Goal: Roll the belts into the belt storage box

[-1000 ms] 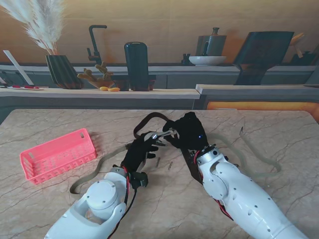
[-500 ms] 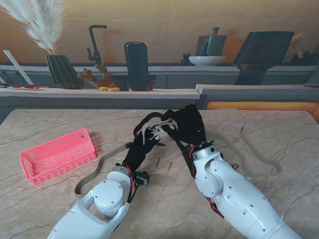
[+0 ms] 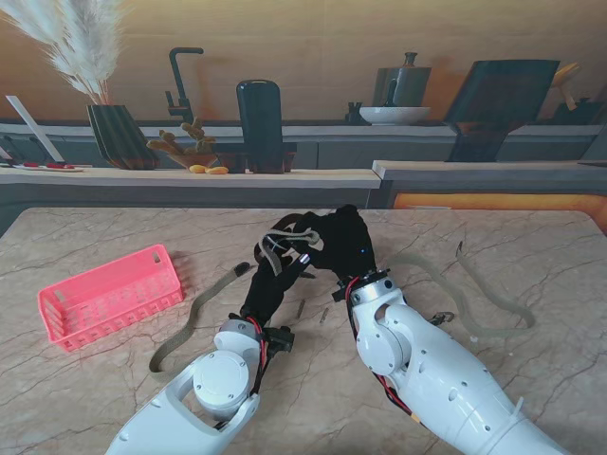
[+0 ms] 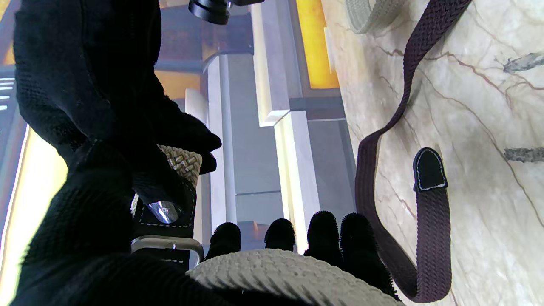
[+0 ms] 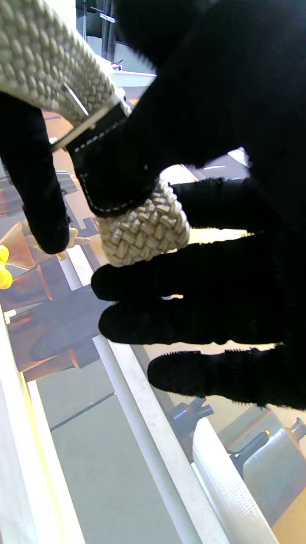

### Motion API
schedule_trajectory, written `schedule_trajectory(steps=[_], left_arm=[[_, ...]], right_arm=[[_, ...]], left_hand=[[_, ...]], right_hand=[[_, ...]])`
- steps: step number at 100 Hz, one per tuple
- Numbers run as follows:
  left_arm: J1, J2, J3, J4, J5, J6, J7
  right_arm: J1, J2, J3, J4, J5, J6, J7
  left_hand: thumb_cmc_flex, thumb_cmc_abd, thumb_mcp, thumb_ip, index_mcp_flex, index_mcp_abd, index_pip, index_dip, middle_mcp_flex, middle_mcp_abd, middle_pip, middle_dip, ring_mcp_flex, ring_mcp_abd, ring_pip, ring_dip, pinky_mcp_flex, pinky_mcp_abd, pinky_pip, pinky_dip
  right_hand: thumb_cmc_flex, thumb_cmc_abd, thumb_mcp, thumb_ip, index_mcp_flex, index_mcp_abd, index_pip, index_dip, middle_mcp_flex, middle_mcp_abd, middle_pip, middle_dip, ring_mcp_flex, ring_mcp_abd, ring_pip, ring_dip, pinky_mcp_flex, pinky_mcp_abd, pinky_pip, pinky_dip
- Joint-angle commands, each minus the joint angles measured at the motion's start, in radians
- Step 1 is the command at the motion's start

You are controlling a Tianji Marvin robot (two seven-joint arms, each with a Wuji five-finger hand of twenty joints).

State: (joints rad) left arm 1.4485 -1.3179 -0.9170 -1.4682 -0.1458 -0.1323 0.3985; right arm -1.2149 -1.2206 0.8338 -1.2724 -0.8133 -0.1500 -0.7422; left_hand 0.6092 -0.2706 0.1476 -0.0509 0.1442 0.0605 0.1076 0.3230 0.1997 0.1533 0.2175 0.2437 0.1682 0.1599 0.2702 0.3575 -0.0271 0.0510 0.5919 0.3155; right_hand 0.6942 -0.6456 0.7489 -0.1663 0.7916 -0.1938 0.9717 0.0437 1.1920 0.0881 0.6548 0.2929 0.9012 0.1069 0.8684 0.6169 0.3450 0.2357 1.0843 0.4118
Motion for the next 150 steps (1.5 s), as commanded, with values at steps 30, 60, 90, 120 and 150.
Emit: schedule_trajectory(steps=[30, 60, 90, 120, 150], left_arm=[[0.003, -0.026, -0.006, -0.01, -0.018, 0.01, 0.037], [0.018, -0.033, -0.022, -0.033, -0.03, 0.015, 0.076], [0.03, -0.033, -0.03, -0.057, -0.068, 0.042, 0.072], [0.049, -0.015, -0.053, -0.092, -0.142, 0.068, 0.004], [0.05, 0.002, -0.068, -0.097, -0.193, 0.105, -0.079]], right_arm=[[-0.004, -0.023, -0.049, 0.031, 0.055, -0.081, 0.06], [-0.007, -0.031, -0.063, 0.048, 0.08, -0.116, 0.07], [-0.064, -0.005, -0.01, -0.02, 0.132, -0.159, 0.208], [-0.163, 0.061, 0.1, -0.147, 0.042, -0.136, 0.333], [-0.223, 0.072, 0.178, -0.197, -0.011, -0.09, 0.308]], left_hand=[[0.06, 0.088, -0.059, 0.01, -0.017, -0.059, -0.079, 0.093, -0.002, -0.051, 0.042, 0.031, 0.01, -0.043, 0.039, -0.003, 0.001, -0.058, 0.042, 0.009], [0.262, 0.279, -0.152, 0.016, 0.002, -0.032, 0.104, 0.143, 0.095, -0.084, 0.178, 0.066, 0.107, -0.059, 0.107, 0.014, 0.055, -0.041, 0.148, 0.058], [0.583, 0.306, -0.175, -0.019, 0.033, 0.007, 0.606, 0.089, 0.383, -0.059, 0.271, 0.122, 0.357, -0.001, 0.256, 0.055, 0.231, 0.06, 0.318, 0.136], [0.681, 0.26, -0.174, -0.022, 0.15, -0.03, 0.737, 0.14, 0.524, -0.033, 0.362, 0.205, 0.509, 0.072, 0.449, 0.206, 0.324, 0.201, 0.485, 0.211], [0.597, 0.255, -0.189, -0.03, 0.181, 0.003, 0.617, 0.138, 0.555, 0.011, 0.419, 0.338, 0.571, 0.125, 0.587, 0.357, 0.338, 0.283, 0.606, 0.284]], right_hand=[[0.033, 0.04, 0.068, 0.008, 0.076, -0.034, 0.105, 0.041, 0.025, -0.02, 0.02, -0.014, 0.044, -0.038, 0.039, 0.022, -0.007, 0.016, 0.035, -0.025], [-0.011, 0.011, 0.035, 0.02, 0.03, -0.041, 0.103, 0.123, -0.058, -0.02, 0.093, 0.034, -0.019, -0.035, 0.053, 0.047, -0.038, 0.02, 0.016, -0.026], [-0.191, -0.062, 0.121, 0.092, -0.169, 0.031, -0.249, 0.433, -0.286, -0.002, 0.057, 0.065, -0.144, -0.043, -0.04, 0.052, -0.098, 0.027, -0.089, 0.022], [-0.234, -0.021, 0.002, 0.1, -0.349, 0.067, -0.369, 0.438, -0.449, 0.003, -0.009, 0.063, -0.201, -0.046, -0.136, 0.051, -0.109, 0.02, -0.197, 0.055], [-0.252, 0.018, 0.027, 0.111, -0.364, 0.106, -0.39, 0.445, -0.51, 0.024, -0.008, 0.072, -0.219, -0.04, -0.137, 0.057, -0.102, 0.011, -0.208, 0.073]])
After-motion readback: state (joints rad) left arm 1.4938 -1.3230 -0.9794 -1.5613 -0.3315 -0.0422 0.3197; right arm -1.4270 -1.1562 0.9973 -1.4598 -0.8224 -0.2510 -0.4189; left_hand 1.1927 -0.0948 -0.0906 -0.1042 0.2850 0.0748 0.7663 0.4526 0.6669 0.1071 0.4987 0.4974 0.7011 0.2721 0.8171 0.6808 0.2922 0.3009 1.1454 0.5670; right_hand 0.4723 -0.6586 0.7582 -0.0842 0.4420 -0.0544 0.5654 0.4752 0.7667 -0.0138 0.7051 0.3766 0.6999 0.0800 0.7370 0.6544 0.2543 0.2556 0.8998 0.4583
